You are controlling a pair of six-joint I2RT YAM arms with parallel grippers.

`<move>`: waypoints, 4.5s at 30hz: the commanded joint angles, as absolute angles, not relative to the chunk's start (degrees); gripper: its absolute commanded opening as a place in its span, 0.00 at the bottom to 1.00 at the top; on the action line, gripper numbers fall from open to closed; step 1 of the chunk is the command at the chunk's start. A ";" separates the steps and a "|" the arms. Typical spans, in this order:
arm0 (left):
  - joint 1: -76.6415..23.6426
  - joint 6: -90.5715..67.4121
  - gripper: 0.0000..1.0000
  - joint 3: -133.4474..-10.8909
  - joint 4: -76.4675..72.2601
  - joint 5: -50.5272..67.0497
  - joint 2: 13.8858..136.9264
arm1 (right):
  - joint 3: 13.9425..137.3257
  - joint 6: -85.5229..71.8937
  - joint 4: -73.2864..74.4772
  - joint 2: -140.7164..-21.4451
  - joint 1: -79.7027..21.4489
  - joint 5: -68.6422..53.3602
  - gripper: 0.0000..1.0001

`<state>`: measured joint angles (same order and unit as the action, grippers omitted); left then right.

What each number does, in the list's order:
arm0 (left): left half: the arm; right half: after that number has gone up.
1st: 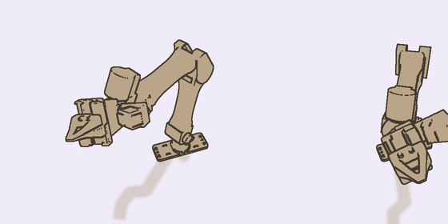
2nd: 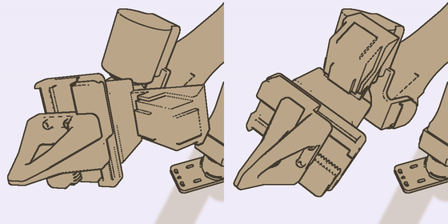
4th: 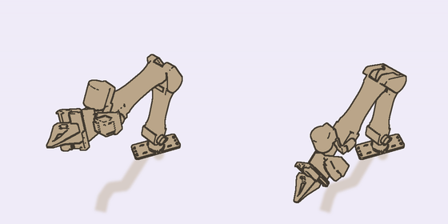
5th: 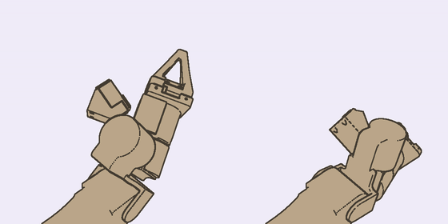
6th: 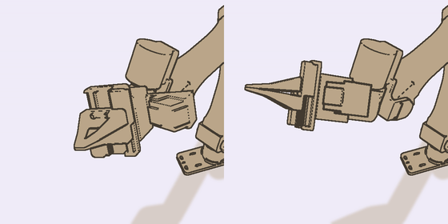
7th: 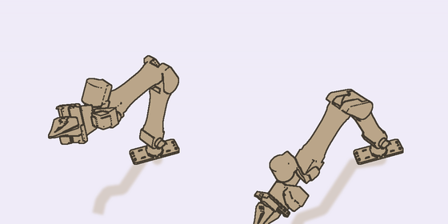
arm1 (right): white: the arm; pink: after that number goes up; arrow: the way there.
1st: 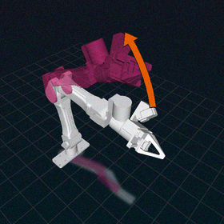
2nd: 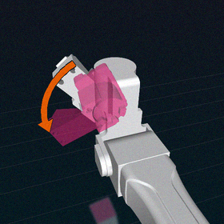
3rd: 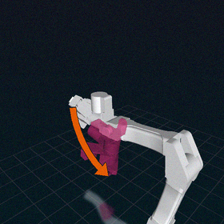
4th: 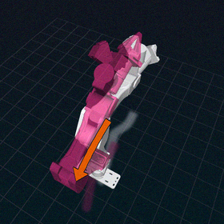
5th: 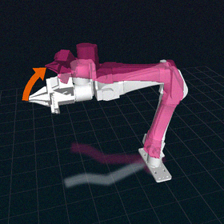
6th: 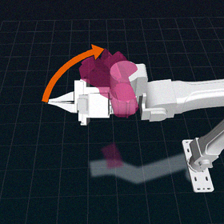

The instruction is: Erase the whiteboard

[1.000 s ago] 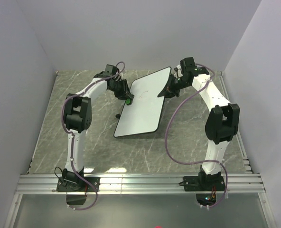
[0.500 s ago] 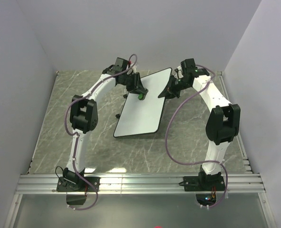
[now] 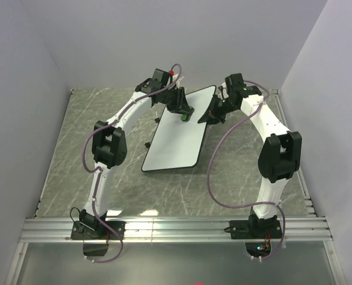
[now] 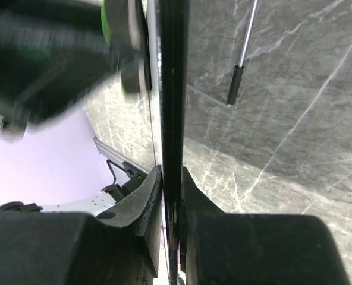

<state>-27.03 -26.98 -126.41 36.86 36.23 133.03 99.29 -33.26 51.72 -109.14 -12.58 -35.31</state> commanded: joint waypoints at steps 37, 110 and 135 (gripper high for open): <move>-29.80 -29.79 0.00 -108.04 35.86 37.19 130.60 | 97.30 -22.94 57.83 -110.30 -20.13 -20.83 0.00; 5.19 -27.42 0.03 -76.38 35.86 8.88 108.98 | 122.95 -29.53 65.21 -119.36 -18.11 -29.00 0.97; 2.02 -31.11 0.85 -75.15 32.53 4.39 86.36 | 84.39 -26.11 36.30 -72.96 -15.82 -6.87 1.00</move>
<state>2.52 -28.86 -74.67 37.47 2.81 99.50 88.66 -27.07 45.28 -77.25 -15.70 -12.43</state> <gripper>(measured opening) 0.848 0.995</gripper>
